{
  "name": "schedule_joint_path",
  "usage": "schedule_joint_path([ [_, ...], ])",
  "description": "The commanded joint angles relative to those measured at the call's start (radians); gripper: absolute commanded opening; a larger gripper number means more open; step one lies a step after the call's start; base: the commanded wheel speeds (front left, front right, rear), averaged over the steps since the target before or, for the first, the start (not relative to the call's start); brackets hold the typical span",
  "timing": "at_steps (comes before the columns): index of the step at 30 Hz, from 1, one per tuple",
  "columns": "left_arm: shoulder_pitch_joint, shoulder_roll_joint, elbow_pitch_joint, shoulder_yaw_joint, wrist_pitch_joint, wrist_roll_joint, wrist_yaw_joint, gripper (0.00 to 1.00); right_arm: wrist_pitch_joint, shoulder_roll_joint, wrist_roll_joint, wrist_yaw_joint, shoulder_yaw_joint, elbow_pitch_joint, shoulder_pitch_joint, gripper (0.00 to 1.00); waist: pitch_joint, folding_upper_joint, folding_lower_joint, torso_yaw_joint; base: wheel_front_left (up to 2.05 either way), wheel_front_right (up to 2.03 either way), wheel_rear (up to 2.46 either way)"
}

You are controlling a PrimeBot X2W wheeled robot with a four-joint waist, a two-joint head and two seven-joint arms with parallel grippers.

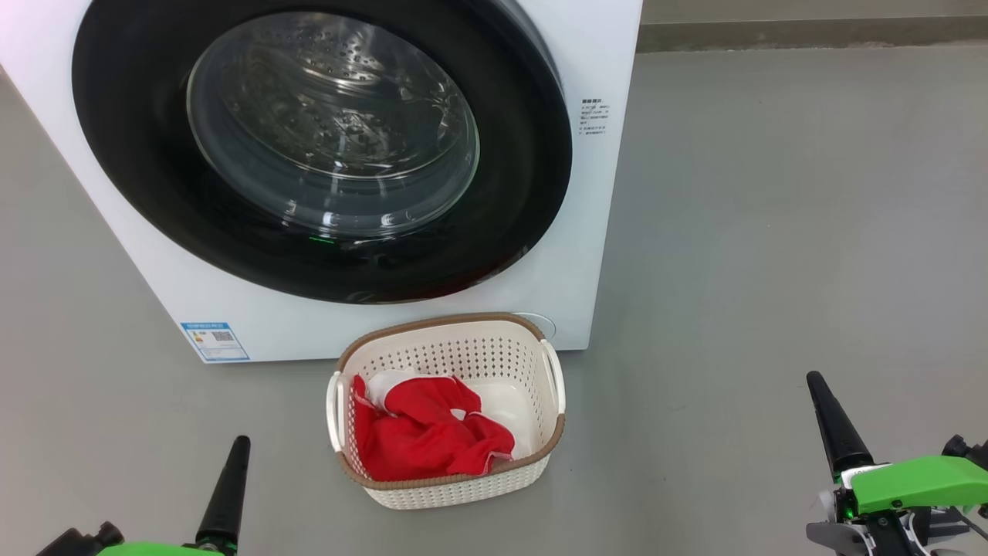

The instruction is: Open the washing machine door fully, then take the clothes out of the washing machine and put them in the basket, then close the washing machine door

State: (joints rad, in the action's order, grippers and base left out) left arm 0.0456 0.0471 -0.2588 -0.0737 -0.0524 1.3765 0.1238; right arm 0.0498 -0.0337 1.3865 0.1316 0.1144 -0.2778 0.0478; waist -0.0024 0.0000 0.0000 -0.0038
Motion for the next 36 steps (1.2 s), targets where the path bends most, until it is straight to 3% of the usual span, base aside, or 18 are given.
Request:
schedule_joint_path([
  [1, 0.046, 0.007, 0.02, -0.032, -0.008, 0.029, 0.006, 0.0, 0.01, -0.015, 0.03, -0.001, -0.014, 0.03, 0.048, 0.0, 0.0, 0.0, 0.0, 0.0, 0.0, 0.0, 0.0],
  [19, 0.062, 0.003, 0.014, -0.04, -0.06, 0.227, 0.007, 0.0, 0.062, -0.017, 0.217, -0.001, -0.001, 0.033, 0.06, 0.0, 0.005, 0.0, 0.0, 0.004, 0.0, 0.0, 0.0],
  [36, 0.062, 0.003, 0.014, -0.04, -0.061, 0.232, 0.007, 0.0, 0.064, -0.017, 0.222, -0.001, 0.0, 0.033, 0.06, 0.0, 0.006, 0.0, 0.0, 0.004, 0.0, 0.0, 0.0],
])
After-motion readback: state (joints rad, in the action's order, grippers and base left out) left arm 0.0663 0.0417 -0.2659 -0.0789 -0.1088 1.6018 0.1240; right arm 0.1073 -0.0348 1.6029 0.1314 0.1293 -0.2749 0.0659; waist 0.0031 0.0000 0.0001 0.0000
